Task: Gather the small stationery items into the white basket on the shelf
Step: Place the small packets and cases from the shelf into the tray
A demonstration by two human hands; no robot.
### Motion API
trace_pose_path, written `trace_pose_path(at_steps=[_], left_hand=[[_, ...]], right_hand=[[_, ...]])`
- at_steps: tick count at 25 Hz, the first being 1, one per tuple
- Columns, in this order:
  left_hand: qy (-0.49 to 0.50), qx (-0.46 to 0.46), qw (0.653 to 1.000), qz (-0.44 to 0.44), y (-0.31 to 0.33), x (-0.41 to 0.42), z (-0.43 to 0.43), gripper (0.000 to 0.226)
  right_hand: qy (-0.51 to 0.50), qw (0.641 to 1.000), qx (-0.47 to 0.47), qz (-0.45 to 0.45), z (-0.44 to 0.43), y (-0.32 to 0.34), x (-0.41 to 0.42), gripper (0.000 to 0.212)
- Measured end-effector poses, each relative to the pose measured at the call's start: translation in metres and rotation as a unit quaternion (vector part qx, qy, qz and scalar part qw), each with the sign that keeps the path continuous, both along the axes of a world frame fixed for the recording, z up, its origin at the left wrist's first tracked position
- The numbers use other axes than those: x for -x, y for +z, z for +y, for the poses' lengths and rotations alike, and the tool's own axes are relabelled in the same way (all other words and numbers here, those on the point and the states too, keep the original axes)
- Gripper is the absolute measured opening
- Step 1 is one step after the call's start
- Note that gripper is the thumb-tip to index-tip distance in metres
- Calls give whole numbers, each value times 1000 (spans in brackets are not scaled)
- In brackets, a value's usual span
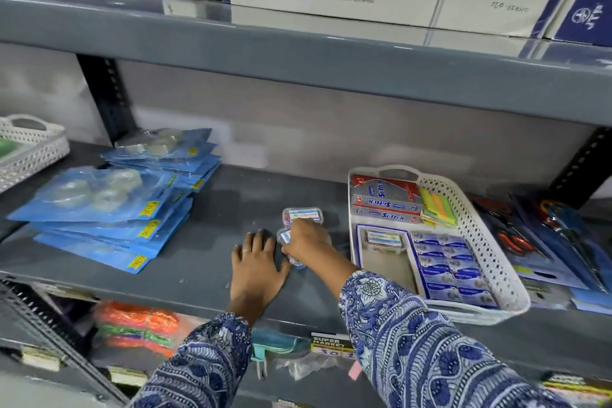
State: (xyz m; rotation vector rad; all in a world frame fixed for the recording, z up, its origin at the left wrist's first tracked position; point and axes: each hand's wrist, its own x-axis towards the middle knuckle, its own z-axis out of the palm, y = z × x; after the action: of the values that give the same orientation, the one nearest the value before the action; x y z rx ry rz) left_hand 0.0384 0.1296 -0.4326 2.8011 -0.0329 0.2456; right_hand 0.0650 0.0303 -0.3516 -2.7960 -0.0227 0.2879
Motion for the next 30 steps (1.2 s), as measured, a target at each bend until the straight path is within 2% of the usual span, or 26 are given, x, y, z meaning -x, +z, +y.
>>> trace_pose_path(at_steps=[4, 10, 13, 16, 19, 20, 22, 23, 30], left_hand=[[-5, -8, 1000, 14, -2, -1, 2, 77], [-23, -22, 999, 27, -2, -1, 1, 66], [-35, -35, 998, 33, -1, 3, -3, 70], [-71, -32, 996, 33, 4, 8, -22, 86], [-134, -29, 990, 22, 5, 11, -49, 96], [-146, -31, 989, 22, 4, 11, -54, 96], [-152, -37, 988, 19, 0, 10, -59, 95], [-149, -37, 988, 18, -1, 10, -59, 95], [-143, -33, 989, 20, 0, 11, -59, 93]], right_hand=[[-22, 999, -26, -33, -7, 9, 2, 41], [-78, 991, -92, -60, -53, 67, 5, 47], [-80, 994, -53, -53, -99, 82, 10, 32], [-83, 996, 16, -37, -140, 79, 21, 39], [-38, 997, 59, -14, -165, 61, 30, 22], [-16, 997, 71, -8, -171, 52, 31, 25], [22, 995, 96, -3, -176, 38, 34, 52], [33, 995, 89, -3, -175, 31, 35, 57], [92, 992, 88, -13, -171, 11, 32, 48]])
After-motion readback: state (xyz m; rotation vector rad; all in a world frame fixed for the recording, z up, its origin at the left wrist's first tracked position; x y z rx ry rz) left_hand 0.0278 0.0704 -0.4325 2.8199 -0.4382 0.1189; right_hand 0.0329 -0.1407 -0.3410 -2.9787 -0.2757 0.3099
